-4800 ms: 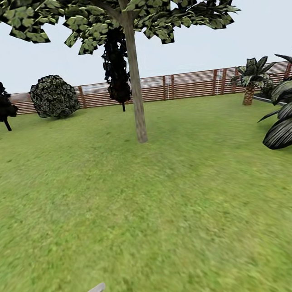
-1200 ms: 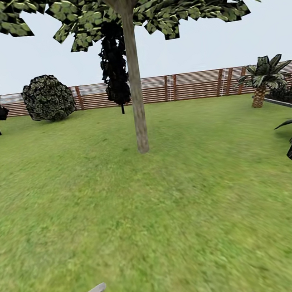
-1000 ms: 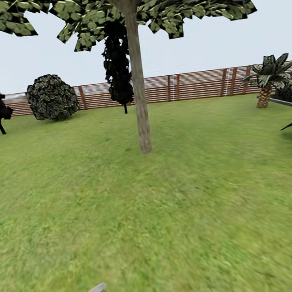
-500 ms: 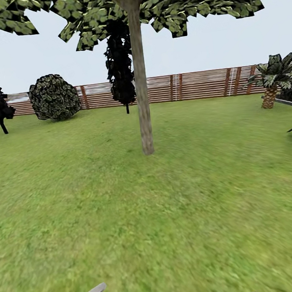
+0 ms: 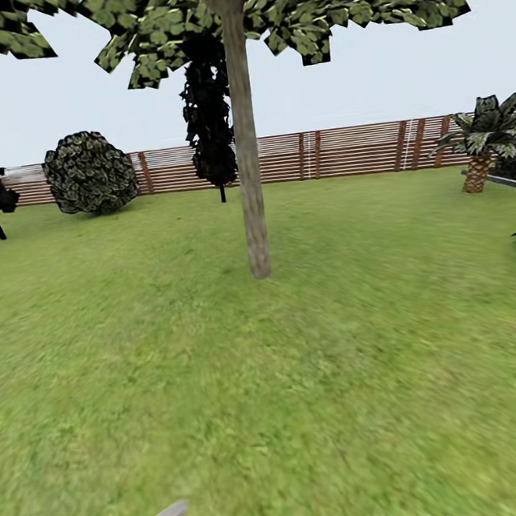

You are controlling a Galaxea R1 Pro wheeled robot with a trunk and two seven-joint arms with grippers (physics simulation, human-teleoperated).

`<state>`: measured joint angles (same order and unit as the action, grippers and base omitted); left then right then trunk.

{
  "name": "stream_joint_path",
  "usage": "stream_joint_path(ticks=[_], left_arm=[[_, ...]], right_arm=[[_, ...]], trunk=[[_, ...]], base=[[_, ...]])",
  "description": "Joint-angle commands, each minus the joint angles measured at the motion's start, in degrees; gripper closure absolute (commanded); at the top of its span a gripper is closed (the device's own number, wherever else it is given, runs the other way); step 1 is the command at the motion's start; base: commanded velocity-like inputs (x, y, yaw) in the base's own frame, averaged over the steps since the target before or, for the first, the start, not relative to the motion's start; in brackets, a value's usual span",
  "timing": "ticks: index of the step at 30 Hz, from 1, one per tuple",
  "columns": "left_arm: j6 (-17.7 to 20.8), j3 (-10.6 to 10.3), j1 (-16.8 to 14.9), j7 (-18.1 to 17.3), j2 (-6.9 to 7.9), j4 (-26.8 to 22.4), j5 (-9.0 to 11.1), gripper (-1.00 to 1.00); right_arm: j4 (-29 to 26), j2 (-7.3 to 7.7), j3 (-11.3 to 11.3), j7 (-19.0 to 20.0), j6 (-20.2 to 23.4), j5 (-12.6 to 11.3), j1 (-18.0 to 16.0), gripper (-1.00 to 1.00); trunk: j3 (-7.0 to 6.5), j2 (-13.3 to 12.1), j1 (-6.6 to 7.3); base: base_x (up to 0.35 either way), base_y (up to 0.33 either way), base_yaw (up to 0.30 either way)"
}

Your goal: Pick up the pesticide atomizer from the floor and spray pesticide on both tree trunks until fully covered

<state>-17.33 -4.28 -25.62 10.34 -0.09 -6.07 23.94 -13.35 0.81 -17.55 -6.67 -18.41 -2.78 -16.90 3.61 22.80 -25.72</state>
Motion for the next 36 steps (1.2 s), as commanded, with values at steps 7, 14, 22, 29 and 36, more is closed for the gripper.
stream_joint_path(ticks=[7, 14, 22, 29, 36], left_arm=[[-0.2, -0.5, 0.0, 0.3, 0.00, 0.0, 0.3, 1.00], [-0.2, -0.5, 0.0, 0.3, 0.00, 0.0, 0.3, 1.00], [-0.2, -0.5, -0.1, 0.3, 0.00, 0.0, 0.3, 1.00], [-0.2, -0.5, 0.0, 0.3, 0.00, 0.0, 0.3, 1.00], [-0.2, -0.5, 0.0, 0.3, 0.00, 0.0, 0.2, 1.00]], right_arm=[[0.1, -0.02, 0.1, -0.1, -0.2, -0.3, -0.1, -1.00], [0.1, -0.02, 0.1, -0.1, -0.2, -0.3, -0.1, -1.00], [0.1, -0.02, 0.1, -0.1, -0.2, -0.3, -0.1, -1.00], [0.1, -0.02, 0.1, -0.1, -0.2, -0.3, -0.1, -1.00], [0.1, -0.02, 0.1, -0.1, -0.2, -0.3, -0.1, -1.00]], trunk=[[0.12, 0.1, -0.07], [0.12, 0.1, -0.07], [0.12, 0.1, -0.07], [0.12, 0.1, -0.07], [0.12, 0.1, -0.07]], base=[[0.334, 0.000, -0.114], [0.335, 0.000, -0.014], [0.335, 0.000, -0.001], [0.335, 0.000, 0.006], [0.335, 0.000, 0.121]])
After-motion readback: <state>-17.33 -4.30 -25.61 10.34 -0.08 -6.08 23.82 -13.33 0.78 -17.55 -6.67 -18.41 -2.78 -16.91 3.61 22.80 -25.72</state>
